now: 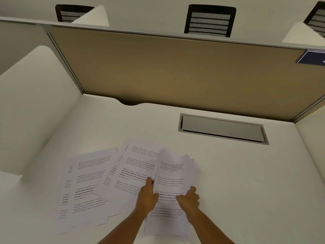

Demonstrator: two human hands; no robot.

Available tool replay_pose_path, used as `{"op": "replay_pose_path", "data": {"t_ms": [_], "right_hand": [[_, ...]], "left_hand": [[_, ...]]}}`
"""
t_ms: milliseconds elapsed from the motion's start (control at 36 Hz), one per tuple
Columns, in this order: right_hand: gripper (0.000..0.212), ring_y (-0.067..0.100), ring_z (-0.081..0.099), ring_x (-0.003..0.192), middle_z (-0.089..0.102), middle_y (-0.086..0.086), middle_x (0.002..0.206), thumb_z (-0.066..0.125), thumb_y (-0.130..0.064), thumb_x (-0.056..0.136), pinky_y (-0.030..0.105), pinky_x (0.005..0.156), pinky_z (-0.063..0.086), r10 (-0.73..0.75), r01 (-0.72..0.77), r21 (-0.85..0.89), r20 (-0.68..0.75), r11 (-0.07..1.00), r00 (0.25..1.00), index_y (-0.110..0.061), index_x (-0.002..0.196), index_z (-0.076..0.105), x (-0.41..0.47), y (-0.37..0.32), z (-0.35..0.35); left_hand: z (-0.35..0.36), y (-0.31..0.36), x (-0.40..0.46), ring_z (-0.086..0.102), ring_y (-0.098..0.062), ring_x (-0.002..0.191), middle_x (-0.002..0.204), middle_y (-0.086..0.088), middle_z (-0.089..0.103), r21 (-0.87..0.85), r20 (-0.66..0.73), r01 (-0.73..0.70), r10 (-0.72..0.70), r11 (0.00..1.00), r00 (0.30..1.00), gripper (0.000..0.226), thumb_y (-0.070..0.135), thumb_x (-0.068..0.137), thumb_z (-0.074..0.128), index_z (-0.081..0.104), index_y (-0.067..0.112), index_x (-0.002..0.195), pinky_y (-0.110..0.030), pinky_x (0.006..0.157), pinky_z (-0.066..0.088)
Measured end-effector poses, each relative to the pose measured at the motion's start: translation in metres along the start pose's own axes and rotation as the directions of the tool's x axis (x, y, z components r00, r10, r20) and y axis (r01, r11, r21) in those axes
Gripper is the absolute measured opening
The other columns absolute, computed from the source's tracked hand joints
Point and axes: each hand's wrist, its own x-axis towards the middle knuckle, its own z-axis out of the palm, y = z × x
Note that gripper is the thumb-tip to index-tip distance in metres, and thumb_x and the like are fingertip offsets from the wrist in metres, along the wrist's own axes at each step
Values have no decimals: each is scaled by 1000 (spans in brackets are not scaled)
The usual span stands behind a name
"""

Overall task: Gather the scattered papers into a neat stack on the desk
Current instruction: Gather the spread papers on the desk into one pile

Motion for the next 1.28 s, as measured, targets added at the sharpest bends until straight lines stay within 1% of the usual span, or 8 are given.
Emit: {"op": "replay_pose_path", "data": {"t_ms": [139,333,500,639,806,1028,1194,1278], "right_hand": [[86,34,47,125,35,19,144,72,-23,84,41,104,46,6,-11,118,45,993,999,-14,151,19,-7,9,-7],[96,35,51,129,49,18,145,86,-18,75,51,110,42,39,-105,517,138,849,990,-6,150,26,10,23,-34],[77,34,74,102,75,17,115,95,-23,55,42,77,62,-200,-39,706,252,707,947,-3,123,65,-7,18,-56],[72,30,74,102,73,13,118,87,-18,66,45,79,62,-267,30,713,222,700,938,-9,128,52,-14,14,-66],[57,25,76,98,78,4,111,86,-25,69,37,71,62,-374,163,601,245,783,894,-13,121,65,-30,-3,-56],[49,21,71,108,73,4,122,79,-15,83,44,98,56,-481,336,453,256,826,838,-14,130,63,-38,-37,-19],[42,24,71,103,72,7,119,74,-10,88,44,95,57,-415,347,304,199,887,888,-10,129,63,-33,-61,15],[37,26,71,101,73,10,118,71,-8,89,44,93,58,-354,309,240,175,920,919,-9,126,66,-29,-70,30]], "left_hand": [[-8,9,-18,68,-14,101,125,1,62,-179,-44,-54,47,982,998,70,5,84,72,25,29,130,-16,72,58],[-24,19,-25,69,-16,107,119,5,69,-419,25,-95,116,903,993,52,5,83,75,57,25,127,-25,79,61],[-63,33,-46,74,-6,95,107,17,75,-497,92,-126,197,858,976,47,12,79,79,64,41,111,-20,70,60],[-90,36,-52,75,-14,95,110,12,76,-541,104,-133,223,830,969,47,19,72,84,67,42,110,-24,68,61],[-105,30,-49,76,-14,91,108,9,76,-585,12,-132,172,800,985,50,14,75,83,61,36,113,-25,66,61],[-107,2,-31,71,-15,86,104,6,69,-316,-254,3,-87,949,963,37,27,82,77,52,26,110,-42,76,63],[-121,-18,-20,68,-15,82,100,10,65,-223,-271,118,-178,968,946,48,35,78,79,54,26,118,-29,67,54],[-128,-28,-11,68,-17,83,98,7,69,-169,-252,154,-194,974,948,35,35,78,79,63,21,106,-37,75,59]]}}
